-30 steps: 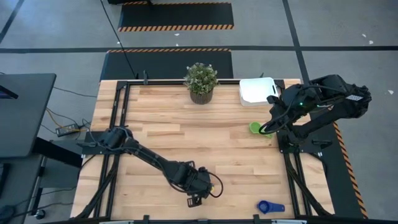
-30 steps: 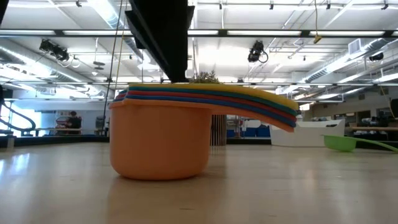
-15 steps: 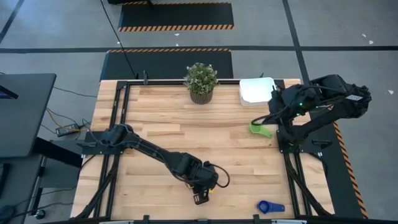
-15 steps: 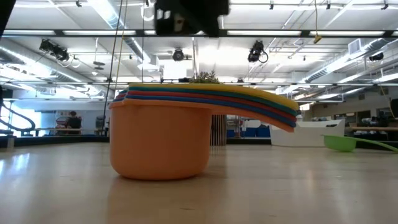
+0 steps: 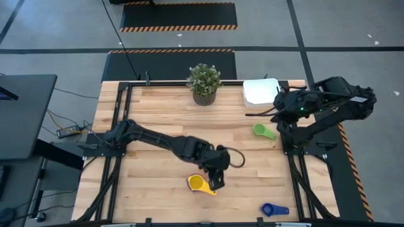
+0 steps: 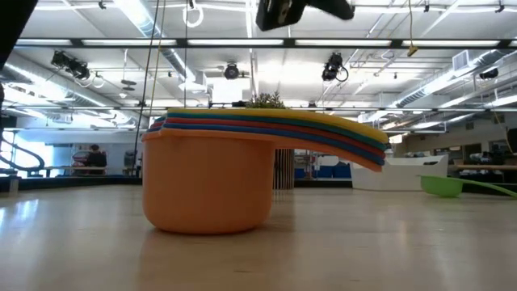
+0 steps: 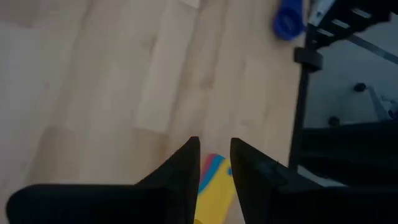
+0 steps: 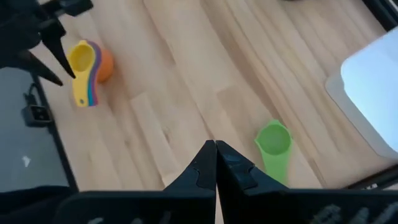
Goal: Nest measuring cups in basket
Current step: Stack the green measuring cup on top of the yellow measuring cup
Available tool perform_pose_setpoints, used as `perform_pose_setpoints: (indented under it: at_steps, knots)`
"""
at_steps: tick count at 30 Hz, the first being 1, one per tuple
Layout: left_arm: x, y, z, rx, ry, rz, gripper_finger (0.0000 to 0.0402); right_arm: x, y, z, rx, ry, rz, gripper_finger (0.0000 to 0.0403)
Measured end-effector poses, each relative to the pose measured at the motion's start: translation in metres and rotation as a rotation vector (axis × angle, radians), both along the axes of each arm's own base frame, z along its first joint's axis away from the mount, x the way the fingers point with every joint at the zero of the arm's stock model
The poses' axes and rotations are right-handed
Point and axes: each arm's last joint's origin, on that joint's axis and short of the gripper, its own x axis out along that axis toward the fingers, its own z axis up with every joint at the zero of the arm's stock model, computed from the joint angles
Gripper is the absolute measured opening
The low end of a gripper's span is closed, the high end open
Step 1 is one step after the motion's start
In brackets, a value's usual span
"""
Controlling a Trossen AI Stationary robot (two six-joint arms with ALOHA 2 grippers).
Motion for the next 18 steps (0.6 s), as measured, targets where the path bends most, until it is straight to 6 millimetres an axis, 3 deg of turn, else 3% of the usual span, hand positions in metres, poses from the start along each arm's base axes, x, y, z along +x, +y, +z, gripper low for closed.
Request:
perform_pose_setpoints:
  at_steps: [10,18]
  knots:
    - [0.016,0.068,0.017,-0.022,-0.057,0.138,0.0095,0.004,-0.003,-0.012,-0.068,0.044,-0.019,0.0004]
    - [0.013,0.098,0.020,-0.009,-0.030,0.193,0.0095,0.011,-0.004,-0.034,-0.114,0.146,0.037,0.0029]
